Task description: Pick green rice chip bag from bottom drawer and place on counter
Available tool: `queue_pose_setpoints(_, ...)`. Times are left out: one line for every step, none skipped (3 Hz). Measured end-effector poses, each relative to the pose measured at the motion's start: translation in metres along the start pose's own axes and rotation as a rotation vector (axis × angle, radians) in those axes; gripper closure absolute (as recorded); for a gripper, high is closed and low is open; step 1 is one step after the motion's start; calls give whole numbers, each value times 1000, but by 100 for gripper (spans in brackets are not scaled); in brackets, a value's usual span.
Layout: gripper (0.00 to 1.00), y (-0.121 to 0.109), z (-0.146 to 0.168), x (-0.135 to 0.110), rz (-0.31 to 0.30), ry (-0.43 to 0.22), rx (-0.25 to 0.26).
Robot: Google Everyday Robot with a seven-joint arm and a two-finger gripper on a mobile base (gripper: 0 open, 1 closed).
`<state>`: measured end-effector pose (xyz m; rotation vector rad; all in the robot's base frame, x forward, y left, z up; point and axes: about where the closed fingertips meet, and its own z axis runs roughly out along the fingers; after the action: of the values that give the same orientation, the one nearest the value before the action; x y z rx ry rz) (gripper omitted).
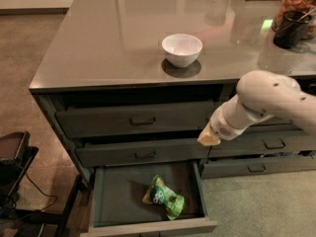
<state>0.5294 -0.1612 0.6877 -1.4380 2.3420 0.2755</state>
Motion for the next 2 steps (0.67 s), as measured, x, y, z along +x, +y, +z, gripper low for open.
queue_pose_setpoints(100, 1, 73, 16, 60, -26, -26)
queue_pose_setpoints(100, -7, 165, 30, 121, -65, -19)
